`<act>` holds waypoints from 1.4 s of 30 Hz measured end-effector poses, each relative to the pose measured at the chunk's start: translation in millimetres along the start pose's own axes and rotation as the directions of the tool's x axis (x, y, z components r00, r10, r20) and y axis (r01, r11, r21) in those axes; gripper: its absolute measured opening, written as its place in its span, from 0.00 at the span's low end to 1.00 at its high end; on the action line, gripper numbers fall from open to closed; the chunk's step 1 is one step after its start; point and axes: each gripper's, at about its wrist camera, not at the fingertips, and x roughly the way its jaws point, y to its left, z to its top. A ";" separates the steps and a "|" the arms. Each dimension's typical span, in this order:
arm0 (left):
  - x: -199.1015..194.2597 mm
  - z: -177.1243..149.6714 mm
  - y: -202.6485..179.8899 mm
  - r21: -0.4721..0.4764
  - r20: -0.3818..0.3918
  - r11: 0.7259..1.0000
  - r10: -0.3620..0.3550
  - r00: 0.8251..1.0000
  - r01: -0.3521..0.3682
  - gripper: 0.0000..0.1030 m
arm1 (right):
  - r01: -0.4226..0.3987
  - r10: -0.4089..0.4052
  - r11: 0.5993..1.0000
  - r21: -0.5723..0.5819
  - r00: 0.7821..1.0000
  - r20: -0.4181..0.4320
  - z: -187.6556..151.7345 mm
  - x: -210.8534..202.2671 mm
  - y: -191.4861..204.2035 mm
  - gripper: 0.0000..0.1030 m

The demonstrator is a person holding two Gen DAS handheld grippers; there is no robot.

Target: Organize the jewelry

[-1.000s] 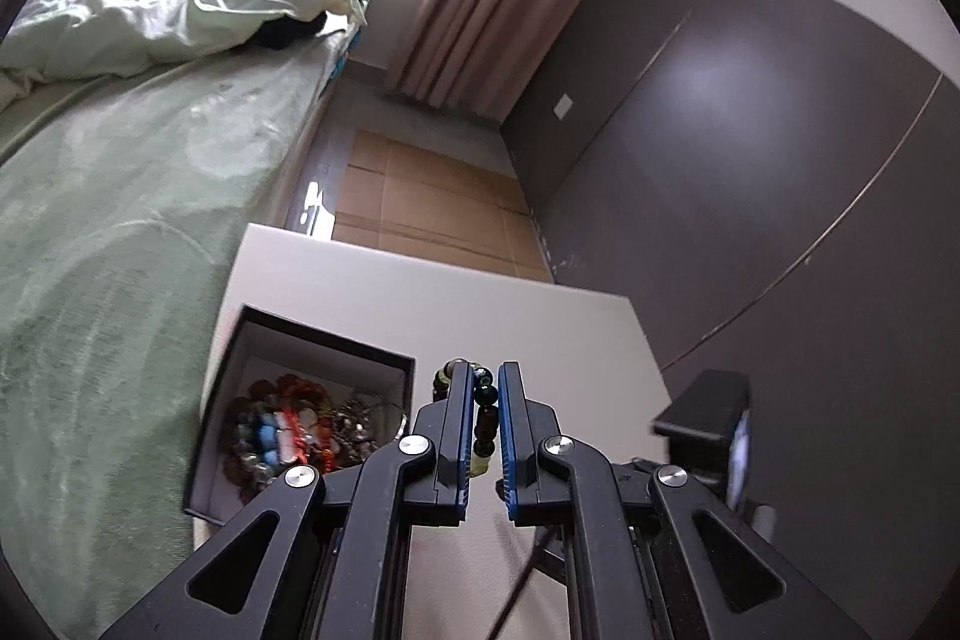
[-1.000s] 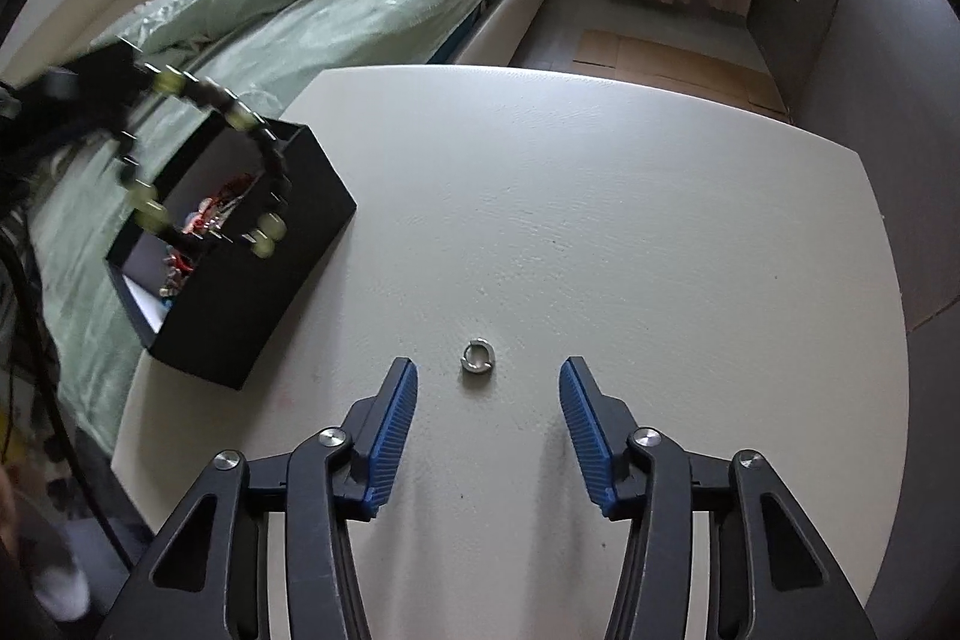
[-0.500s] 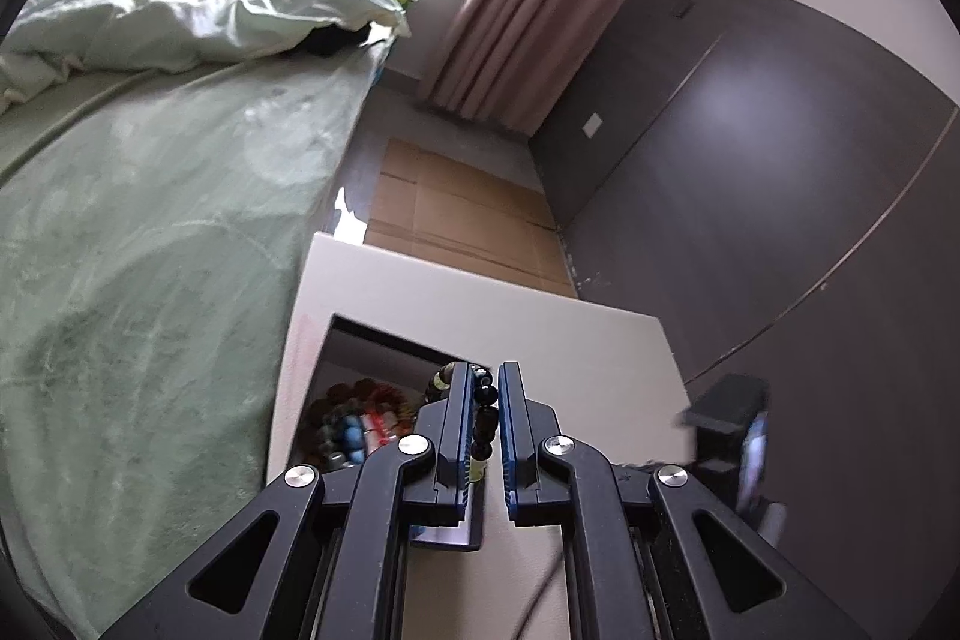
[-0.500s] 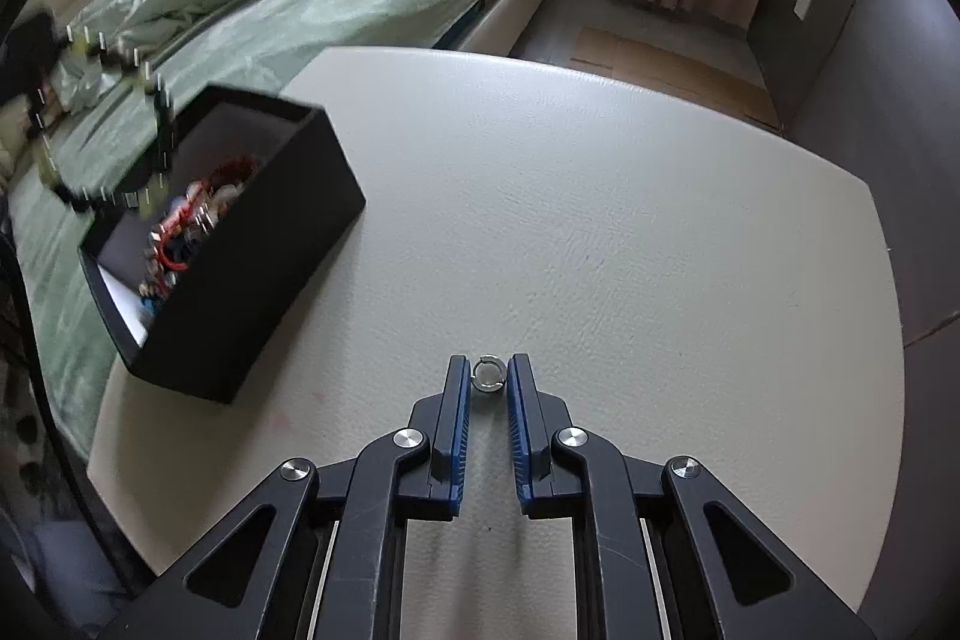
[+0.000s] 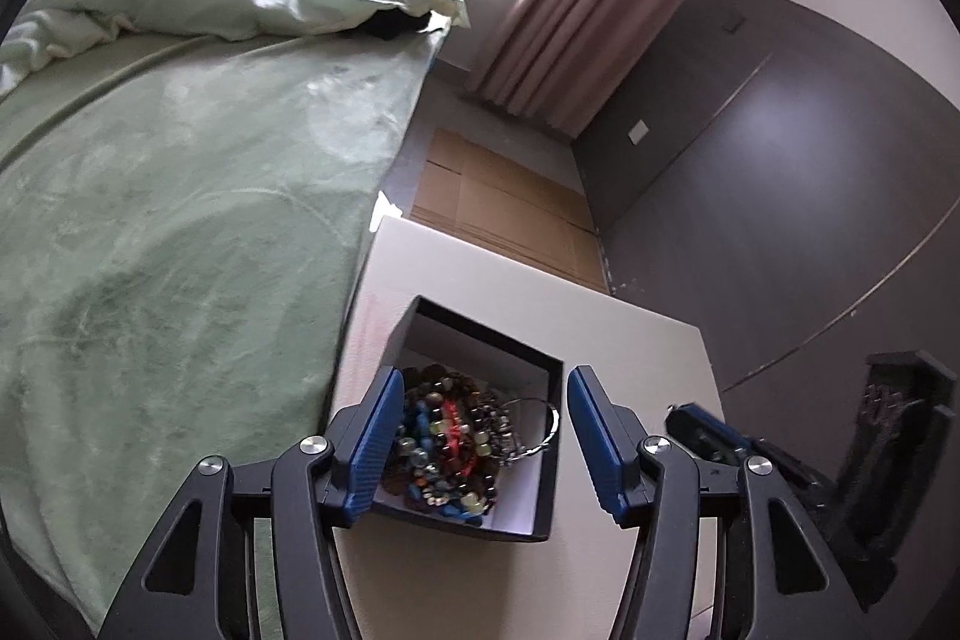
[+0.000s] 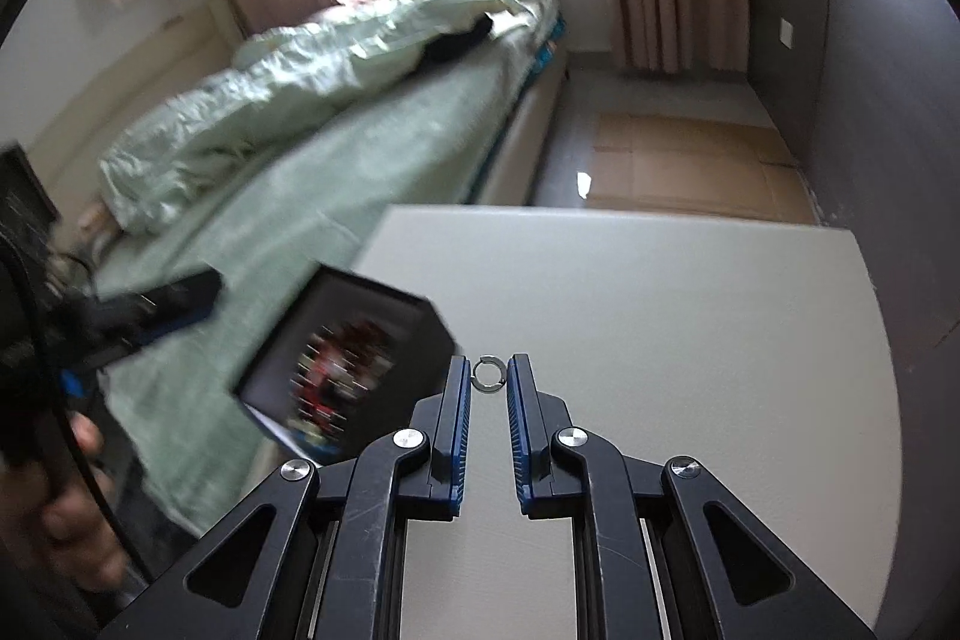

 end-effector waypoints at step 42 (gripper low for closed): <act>-87.7 -36.5 -84.6 0.159 0.016 0.987 0.008 1.000 -0.011 1.00 | 0.015 -0.034 0.980 0.201 0.995 0.094 -31.7 -109.0 21.2 1.00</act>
